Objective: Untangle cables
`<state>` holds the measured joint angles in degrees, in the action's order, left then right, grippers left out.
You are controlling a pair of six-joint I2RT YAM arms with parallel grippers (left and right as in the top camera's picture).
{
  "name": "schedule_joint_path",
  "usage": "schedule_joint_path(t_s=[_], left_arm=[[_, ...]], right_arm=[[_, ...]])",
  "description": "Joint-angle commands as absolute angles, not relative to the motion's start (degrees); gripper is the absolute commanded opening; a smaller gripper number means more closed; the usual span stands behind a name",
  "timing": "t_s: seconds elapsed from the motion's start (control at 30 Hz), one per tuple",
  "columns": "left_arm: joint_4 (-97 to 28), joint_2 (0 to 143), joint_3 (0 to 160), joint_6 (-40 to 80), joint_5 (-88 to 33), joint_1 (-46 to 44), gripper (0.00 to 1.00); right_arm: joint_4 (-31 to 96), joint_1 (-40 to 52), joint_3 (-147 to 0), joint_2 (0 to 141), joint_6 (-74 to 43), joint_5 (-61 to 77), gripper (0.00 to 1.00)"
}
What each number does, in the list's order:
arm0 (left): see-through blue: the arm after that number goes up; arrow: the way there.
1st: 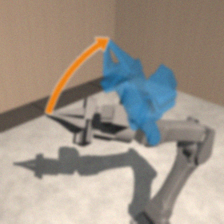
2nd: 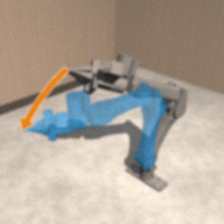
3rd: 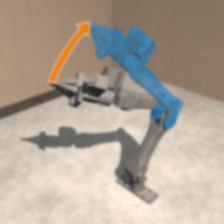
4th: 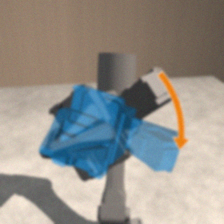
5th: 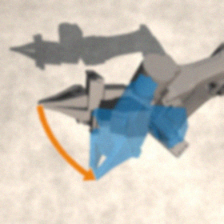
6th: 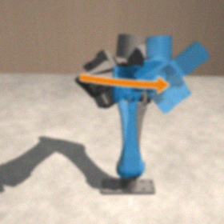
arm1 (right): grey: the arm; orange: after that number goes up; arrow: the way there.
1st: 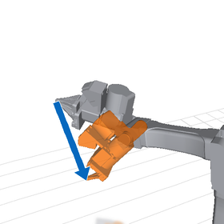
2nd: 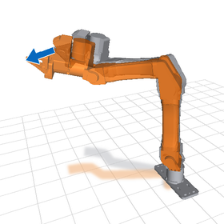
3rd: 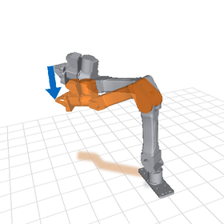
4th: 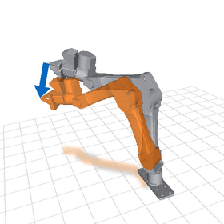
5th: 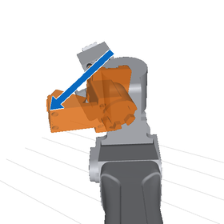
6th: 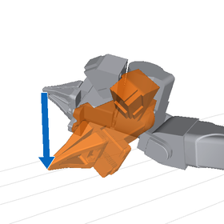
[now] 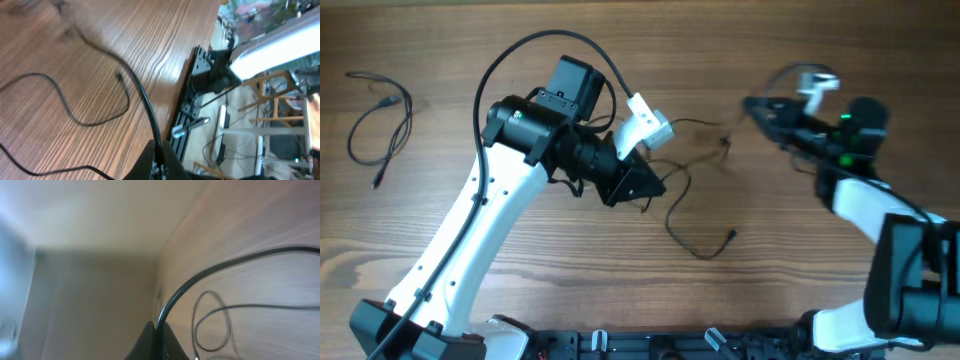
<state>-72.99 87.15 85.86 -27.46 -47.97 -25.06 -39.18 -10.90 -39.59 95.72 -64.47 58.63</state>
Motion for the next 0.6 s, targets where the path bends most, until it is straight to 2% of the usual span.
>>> schedule_joint_path(t_s=[0.0,0.13,0.33,0.43,0.57], left_arm=[[-75.55,87.33,86.13,-31.07,-38.89,-24.8,0.04],[-77.6,87.33,86.13,-27.35,-25.87,-21.26,0.04],[-61.82,87.39,86.13,-8.67,-25.43,-13.54,0.04],[-59.07,88.18,86.13,-2.02,-25.39,-14.68,0.04],[-59.55,91.88,86.06,-2.04,-25.17,-18.59,0.04]], right_arm=[[-32.29,-18.5,-39.75,96.14,-57.78,57.43,0.04],[-22.96,-25.12,-39.75,96.14,-51.44,57.47,0.04],[-10.48,-22.85,-39.75,96.14,-35.86,59.31,0.05],[-4.69,-19.7,-39.75,96.14,-32.16,51.96,0.04],[0.3,-16.62,-39.75,96.14,-34.22,49.3,0.07]])
